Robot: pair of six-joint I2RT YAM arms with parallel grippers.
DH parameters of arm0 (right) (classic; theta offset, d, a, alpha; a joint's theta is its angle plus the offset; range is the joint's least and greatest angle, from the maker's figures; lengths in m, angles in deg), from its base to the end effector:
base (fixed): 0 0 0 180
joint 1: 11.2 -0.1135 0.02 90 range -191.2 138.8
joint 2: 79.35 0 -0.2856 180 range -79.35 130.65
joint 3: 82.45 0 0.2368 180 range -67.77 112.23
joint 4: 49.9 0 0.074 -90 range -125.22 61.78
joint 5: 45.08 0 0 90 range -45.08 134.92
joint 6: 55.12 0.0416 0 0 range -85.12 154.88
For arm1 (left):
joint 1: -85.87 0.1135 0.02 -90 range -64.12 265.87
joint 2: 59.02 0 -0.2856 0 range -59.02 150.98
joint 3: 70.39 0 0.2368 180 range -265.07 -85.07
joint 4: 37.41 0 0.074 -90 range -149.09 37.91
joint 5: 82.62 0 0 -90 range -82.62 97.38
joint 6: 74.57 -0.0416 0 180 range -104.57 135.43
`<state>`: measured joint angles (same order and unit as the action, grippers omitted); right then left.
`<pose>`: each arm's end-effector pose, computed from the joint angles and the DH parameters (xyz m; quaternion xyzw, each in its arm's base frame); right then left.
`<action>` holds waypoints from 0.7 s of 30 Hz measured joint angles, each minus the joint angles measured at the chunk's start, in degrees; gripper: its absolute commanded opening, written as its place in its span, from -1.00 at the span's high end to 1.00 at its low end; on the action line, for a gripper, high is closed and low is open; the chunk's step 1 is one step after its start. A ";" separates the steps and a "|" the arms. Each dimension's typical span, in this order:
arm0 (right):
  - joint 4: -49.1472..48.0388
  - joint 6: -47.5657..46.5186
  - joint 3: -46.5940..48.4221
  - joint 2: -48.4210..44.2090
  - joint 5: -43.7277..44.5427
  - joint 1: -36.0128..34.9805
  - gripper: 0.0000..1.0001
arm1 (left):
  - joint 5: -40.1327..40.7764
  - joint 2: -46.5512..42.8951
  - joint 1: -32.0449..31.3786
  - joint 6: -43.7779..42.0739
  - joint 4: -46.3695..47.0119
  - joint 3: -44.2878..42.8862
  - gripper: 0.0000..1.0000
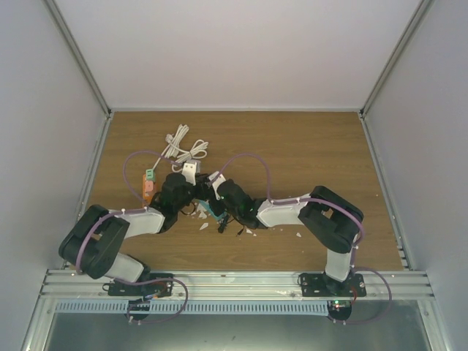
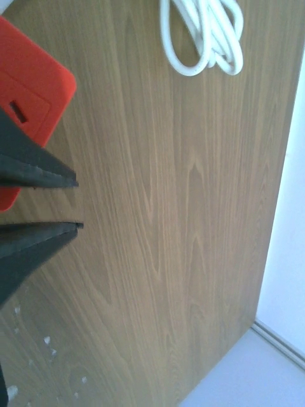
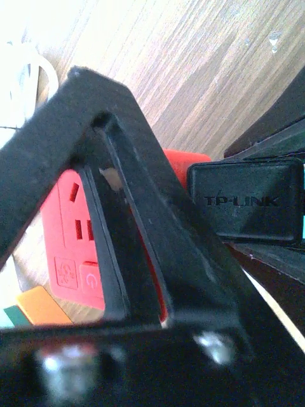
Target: Insert the plug
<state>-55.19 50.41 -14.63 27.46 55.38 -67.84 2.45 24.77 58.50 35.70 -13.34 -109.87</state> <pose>0.2165 0.3151 0.1741 -0.2680 0.8372 0.2118 0.4270 0.2354 -0.1259 0.1921 0.0753 0.8165 -0.2630 0.5084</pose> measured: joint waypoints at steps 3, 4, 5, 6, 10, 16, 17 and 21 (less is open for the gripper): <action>-0.17 0.63 -0.31 -0.11 0.28 -0.04 0.99 | -0.09 -2.36 -0.26 0.09 -3.34 -0.26 -0.13; -0.20 0.81 -0.55 -0.33 0.28 -0.04 0.99 | -0.09 -3.02 -0.13 -0.09 -4.46 -0.46 -0.28; -0.52 1.57 -0.85 -0.44 0.68 -0.09 0.99 | 0.20 -4.17 -0.13 0.55 -6.29 -0.98 -0.43; -0.48 2.01 -0.92 -0.55 0.85 -0.11 0.99 | 0.50 -5.03 -0.09 0.26 -7.91 -1.29 -0.57; -0.61 3.65 -1.51 -1.01 1.27 -0.22 0.99 | 2.58 -8.39 1.07 0.15 -16.68 -3.28 -0.89; -0.68 4.81 -1.62 -1.05 1.64 -0.20 0.99 | 4.48 -16.92 3.74 0.33 -26.82 -6.12 -0.98; -0.68 4.90 -1.62 -1.05 1.70 -0.20 0.99 | 5.33 -18.60 4.20 0.35 -27.91 -6.56 -0.98; 0.04 5.44 -1.20 -1.05 2.25 -0.22 0.99 | 8.04 -25.22 6.05 0.33 -30.97 -7.74 -0.98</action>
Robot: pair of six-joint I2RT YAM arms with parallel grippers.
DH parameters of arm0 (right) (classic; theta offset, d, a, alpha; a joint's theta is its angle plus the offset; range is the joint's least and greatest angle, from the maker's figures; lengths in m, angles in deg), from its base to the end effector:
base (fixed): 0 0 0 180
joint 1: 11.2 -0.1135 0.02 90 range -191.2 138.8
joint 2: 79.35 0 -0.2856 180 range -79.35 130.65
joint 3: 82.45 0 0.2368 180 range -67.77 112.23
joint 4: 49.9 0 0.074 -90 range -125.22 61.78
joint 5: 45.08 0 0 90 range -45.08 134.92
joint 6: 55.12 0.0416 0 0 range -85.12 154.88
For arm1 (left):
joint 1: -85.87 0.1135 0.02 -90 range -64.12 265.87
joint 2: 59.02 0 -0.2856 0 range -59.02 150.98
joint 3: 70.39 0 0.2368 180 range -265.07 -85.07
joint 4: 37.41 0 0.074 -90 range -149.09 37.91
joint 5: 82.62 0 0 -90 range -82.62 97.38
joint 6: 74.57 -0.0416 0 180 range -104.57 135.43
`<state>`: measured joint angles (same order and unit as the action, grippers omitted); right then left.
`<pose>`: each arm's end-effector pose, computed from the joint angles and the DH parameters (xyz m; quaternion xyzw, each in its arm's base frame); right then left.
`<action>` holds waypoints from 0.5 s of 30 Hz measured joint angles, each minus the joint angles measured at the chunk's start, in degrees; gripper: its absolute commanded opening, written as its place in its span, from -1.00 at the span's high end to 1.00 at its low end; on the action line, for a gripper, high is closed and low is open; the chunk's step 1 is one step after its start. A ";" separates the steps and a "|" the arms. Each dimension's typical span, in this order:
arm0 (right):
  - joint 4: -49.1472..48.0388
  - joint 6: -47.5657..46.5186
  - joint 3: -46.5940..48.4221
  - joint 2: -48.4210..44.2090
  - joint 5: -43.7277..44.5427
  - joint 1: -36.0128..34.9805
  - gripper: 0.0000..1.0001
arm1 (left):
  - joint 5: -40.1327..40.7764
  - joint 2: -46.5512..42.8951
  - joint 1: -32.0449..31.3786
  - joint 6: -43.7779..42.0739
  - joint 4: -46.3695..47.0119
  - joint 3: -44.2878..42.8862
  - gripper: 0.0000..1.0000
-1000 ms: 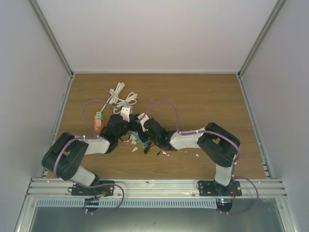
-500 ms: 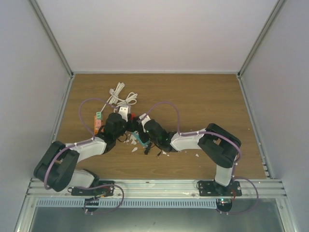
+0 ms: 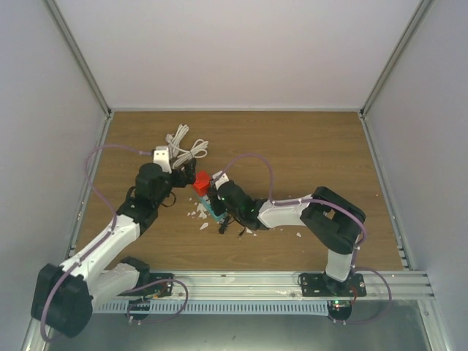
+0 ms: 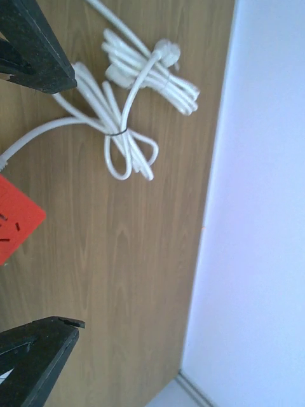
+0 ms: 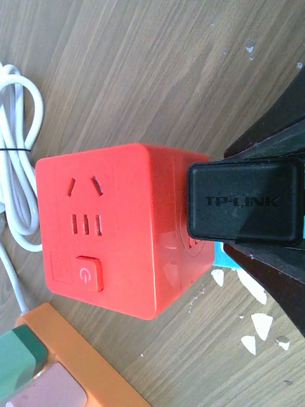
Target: Insert the plug
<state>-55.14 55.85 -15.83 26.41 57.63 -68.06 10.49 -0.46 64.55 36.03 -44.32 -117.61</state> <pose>0.2134 0.3101 0.1750 -0.2207 0.8505 0.2176 0.4250 0.1992 -0.0753 0.2744 -0.0108 0.8101 -0.1890 0.5549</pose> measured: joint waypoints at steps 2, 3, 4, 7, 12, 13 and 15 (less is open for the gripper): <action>1.57 0.35 0.90 0.00 0.55 -0.09 0.99 | 0.66 -2.23 1.11 0.02 -0.74 -0.02 -0.98; 2.64 0.52 1.49 0.04 0.85 -0.15 0.99 | 0.83 -2.73 1.79 0.09 -1.07 -0.02 -0.98; 3.45 0.57 1.92 0.09 1.09 -0.20 0.99 | 0.76 -2.86 2.43 0.28 -1.25 -0.02 -0.98; 7.13 0.68 4.37 0.59 2.03 -0.35 0.99 | -0.17 -2.05 6.03 0.98 -1.79 0.24 -0.98; 12.48 0.24 12.72 5.42 3.82 0.63 0.99 | -1.79 -0.13 11.85 2.58 -2.49 1.36 -0.98; 12.74 0.24 13.90 6.27 3.82 1.05 0.99 | -1.95 -0.07 12.79 2.93 -2.56 1.70 -0.98; 13.05 0.28 16.50 8.31 3.48 2.38 0.99 | -2.29 -0.07 14.05 3.48 -2.75 2.25 -0.98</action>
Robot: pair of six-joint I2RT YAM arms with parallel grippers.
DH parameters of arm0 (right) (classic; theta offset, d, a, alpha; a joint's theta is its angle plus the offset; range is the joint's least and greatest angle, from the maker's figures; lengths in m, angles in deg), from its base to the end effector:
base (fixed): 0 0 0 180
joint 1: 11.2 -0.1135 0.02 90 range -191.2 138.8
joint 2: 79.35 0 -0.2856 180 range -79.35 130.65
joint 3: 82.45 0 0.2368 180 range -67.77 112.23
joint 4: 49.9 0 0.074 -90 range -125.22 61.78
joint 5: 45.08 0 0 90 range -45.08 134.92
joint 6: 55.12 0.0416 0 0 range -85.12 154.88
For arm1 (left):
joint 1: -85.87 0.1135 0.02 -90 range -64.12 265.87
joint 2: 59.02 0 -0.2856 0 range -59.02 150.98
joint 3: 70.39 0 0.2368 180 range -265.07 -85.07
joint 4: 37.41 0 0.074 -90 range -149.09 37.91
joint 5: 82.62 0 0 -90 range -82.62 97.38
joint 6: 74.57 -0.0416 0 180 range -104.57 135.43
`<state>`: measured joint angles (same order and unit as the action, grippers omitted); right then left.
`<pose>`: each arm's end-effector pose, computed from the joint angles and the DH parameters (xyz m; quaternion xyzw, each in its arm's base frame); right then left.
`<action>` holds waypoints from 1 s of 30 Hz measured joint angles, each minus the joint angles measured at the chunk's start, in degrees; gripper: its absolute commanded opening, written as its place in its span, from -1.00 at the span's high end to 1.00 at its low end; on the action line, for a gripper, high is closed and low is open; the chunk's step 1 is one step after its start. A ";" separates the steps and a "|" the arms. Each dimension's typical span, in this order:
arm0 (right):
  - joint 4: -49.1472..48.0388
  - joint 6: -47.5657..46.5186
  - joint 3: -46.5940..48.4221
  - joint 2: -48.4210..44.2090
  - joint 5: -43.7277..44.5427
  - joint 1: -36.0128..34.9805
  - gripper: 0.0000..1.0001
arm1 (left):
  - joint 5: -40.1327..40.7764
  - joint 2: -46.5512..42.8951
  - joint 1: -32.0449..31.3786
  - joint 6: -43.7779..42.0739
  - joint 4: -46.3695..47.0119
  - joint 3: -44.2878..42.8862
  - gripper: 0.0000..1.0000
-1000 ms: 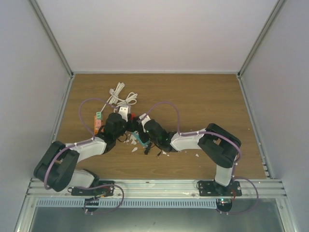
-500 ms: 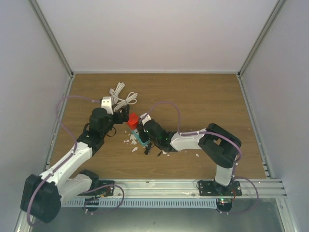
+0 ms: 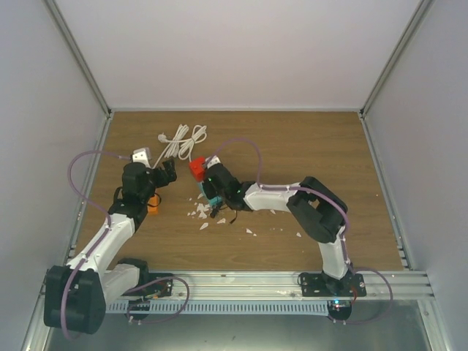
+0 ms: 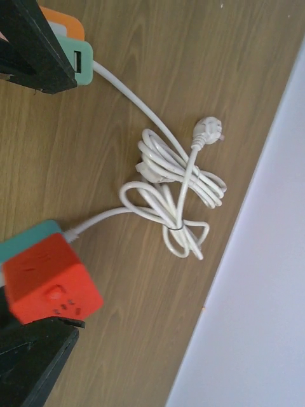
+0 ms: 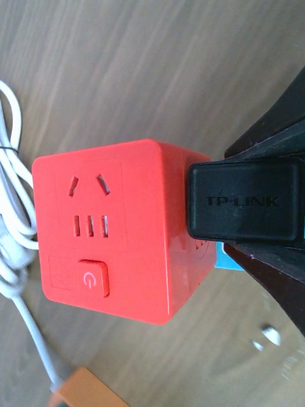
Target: Insert the plug
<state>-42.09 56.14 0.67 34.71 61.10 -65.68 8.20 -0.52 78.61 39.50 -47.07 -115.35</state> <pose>0.2583 0.3420 0.1812 -0.1969 0.8728 0.1627 0.4159 0.2057 -0.0256 0.2560 -0.1259 0.8253 -0.1429 0.5316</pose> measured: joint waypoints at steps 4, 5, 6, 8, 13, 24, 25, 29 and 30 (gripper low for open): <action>-0.15 0.11 3.69 2.82 -1.62 3.56 0.99 | -1.31 0.00 1.05 0.85 0.00 0.55 -0.98; -0.22 0.04 4.31 3.30 -1.70 4.31 0.99 | -1.64 0.00 1.11 0.94 0.00 0.66 -0.98; -0.24 0.04 4.79 3.67 -1.86 5.01 0.99 | -2.01 0.00 1.22 1.01 0.02 0.74 -0.98; 0.00 0.00 5.60 4.11 -2.03 6.01 0.99 | -2.49 0.00 1.40 1.03 0.09 0.81 -0.98; 2.10 -0.87 7.98 4.92 -2.62 7.63 0.91 | -3.23 -0.15 1.60 1.05 0.11 1.01 -0.98; 9.05 -2.78 3.15 0.96 -5.60 9.14 -0.57 | -5.99 -0.81 1.81 0.96 0.31 1.07 -0.98; 10.29 -2.78 2.40 -0.37 -5.57 9.18 -0.71 | -6.93 -0.98 1.81 0.94 0.31 1.07 -0.98; 13.40 -2.54 -0.68 -9.70 -5.05 9.25 -0.99 | -11.89 -2.03 1.79 0.98 0.59 1.07 -0.98; 13.49 -2.36 -2.05 -13.16 -5.01 9.22 -0.99 | -12.92 -2.36 1.75 0.98 0.66 1.07 -0.98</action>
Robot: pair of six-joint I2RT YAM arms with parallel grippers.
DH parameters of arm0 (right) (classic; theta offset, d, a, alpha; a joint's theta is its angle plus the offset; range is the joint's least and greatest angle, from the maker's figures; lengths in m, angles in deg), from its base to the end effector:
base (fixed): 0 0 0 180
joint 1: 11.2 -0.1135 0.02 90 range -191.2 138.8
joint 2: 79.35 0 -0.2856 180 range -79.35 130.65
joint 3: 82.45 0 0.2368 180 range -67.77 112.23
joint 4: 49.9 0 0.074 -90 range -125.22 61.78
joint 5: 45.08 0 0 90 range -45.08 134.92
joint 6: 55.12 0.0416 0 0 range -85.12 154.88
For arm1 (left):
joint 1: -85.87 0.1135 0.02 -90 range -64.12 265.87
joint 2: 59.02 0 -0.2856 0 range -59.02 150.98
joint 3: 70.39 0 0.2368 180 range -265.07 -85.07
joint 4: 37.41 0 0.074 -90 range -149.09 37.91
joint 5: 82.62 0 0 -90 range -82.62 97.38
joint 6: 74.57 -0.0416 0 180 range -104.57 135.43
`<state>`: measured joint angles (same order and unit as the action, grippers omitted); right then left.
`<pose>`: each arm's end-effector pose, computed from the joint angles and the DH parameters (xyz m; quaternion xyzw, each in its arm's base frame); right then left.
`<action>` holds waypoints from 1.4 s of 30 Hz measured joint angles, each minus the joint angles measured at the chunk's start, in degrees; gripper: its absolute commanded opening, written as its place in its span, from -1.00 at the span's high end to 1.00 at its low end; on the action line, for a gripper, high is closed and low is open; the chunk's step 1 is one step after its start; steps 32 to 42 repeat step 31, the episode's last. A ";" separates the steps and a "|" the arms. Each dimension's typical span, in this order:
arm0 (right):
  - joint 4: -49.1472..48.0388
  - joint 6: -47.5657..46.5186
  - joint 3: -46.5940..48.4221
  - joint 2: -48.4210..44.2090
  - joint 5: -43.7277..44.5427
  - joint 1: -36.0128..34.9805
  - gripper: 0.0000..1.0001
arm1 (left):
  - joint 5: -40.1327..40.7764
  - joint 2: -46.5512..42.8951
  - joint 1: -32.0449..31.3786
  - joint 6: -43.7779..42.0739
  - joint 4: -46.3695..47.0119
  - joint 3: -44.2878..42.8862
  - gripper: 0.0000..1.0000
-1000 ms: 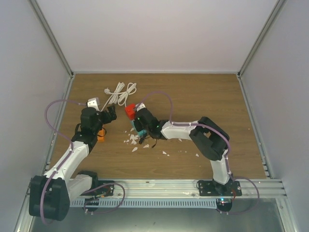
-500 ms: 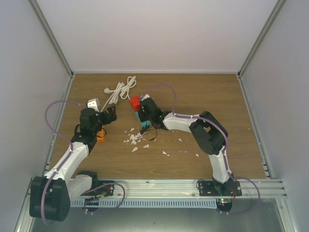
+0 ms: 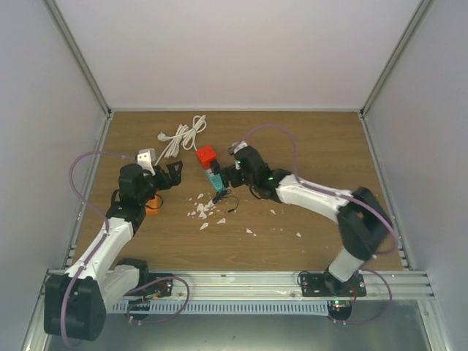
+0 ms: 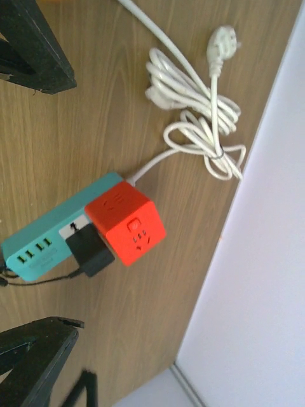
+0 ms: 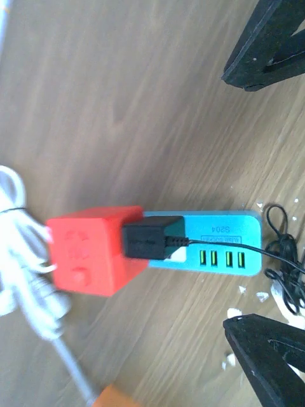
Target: Insert the plug
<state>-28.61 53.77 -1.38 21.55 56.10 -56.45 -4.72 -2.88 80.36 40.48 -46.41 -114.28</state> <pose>0.2755 0.2665 0.2381 -0.1674 0.8914 0.1435 0.3960 0.1974 -0.0278 0.2589 -0.0806 0.8190 -0.2319 0.5187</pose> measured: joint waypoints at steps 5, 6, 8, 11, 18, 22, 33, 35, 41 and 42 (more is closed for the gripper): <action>1.64 1.95 -6.38 -17.42 1.11 0.02 -0.99 | -2.78 -2.25 -2.16 0.09 -1.62 -1.03 -0.98; 2.49 2.54 -7.48 -20.26 1.51 0.02 -0.99 | -3.13 -2.45 -2.78 0.09 -1.88 -1.51 -0.98; 4.35 3.65 -9.90 -25.11 1.95 0.02 -0.99 | -3.54 -2.40 -4.79 0.02 -2.86 -3.34 -0.98; 6.80 5.62 -13.66 -30.16 1.97 0.02 -0.99 | -3.21 -1.25 -8.15 -0.20 -4.50 -6.19 -0.98; 10.29 11.08 -21.55 -40.44 -0.85 0.00 -0.99 | 2.03 0.20 -14.14 -1.20 -13.29 -8.87 -0.98; 10.93 12.22 -22.88 -47.25 -2.23 0.00 -0.99 | 2.93 -4.31 -14.40 -2.01 -17.94 -8.81 -0.98; 8.81 11.58 -26.49 -53.72 -4.79 0.00 -0.99 | 2.97 -13.57 -14.64 -3.69 -18.38 -8.48 -0.98; 8.81 11.58 -26.49 -53.72 -4.79 0.00 -0.99 | 2.97 -13.57 -14.64 -3.69 -18.38 -8.48 -0.98; 8.81 11.58 -26.49 -53.72 -4.79 0.00 -0.99 | 2.97 -13.57 -14.64 -3.69 -18.38 -8.48 -0.98; 8.81 11.58 -26.49 -53.72 -4.79 0.00 -0.99 | 2.97 -13.57 -14.64 -3.69 -18.38 -8.48 -0.98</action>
